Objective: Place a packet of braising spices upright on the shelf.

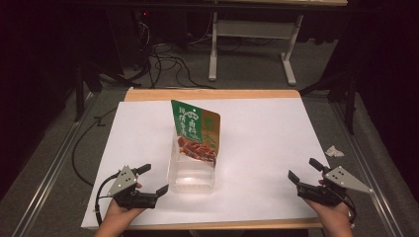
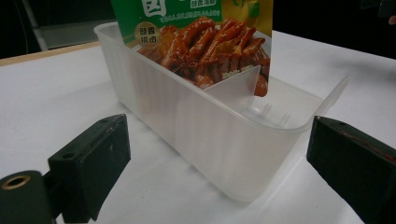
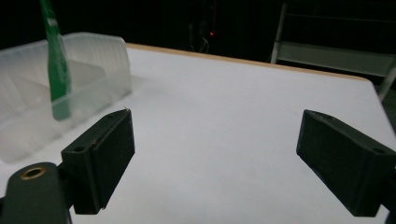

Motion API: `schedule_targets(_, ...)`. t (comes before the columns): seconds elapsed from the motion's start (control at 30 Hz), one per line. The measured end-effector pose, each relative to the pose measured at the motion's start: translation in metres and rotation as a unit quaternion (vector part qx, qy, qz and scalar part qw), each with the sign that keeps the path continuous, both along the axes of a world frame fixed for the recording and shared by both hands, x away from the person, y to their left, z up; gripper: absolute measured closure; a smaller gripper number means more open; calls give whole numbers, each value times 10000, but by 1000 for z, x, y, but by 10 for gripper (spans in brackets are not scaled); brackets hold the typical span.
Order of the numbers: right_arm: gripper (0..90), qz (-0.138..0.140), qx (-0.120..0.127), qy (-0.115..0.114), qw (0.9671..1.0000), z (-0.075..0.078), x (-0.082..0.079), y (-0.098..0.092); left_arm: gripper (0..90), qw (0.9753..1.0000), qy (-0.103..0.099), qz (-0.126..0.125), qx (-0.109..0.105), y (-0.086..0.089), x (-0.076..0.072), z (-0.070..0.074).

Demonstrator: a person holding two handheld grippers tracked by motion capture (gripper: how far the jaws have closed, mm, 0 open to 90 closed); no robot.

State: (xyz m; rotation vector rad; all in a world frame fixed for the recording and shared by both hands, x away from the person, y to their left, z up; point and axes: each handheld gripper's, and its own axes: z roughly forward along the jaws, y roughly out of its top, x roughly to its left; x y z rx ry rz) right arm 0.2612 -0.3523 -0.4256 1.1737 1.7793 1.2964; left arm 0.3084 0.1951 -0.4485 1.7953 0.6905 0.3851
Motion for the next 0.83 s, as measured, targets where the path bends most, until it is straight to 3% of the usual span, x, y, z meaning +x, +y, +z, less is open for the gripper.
schedule_targets(0.03,120,-33,-80,-13,10000,0,-1,-3,67,10000,5,-6,-13,-1,1,0)
schedule_targets(0.13,121,-51,-9,79,10000,-1,3,-4,67,10000,23,-26,56,-5,2,-2)
schedule_targets(0.33,125,239,-152,274,9992,-12,11,10,67,9998,48,-66,157,-7,2,-4)
schedule_targets(0.83,152,183,4,414,9990,-18,13,8,68,9995,58,-163,258,-8,2,-6)
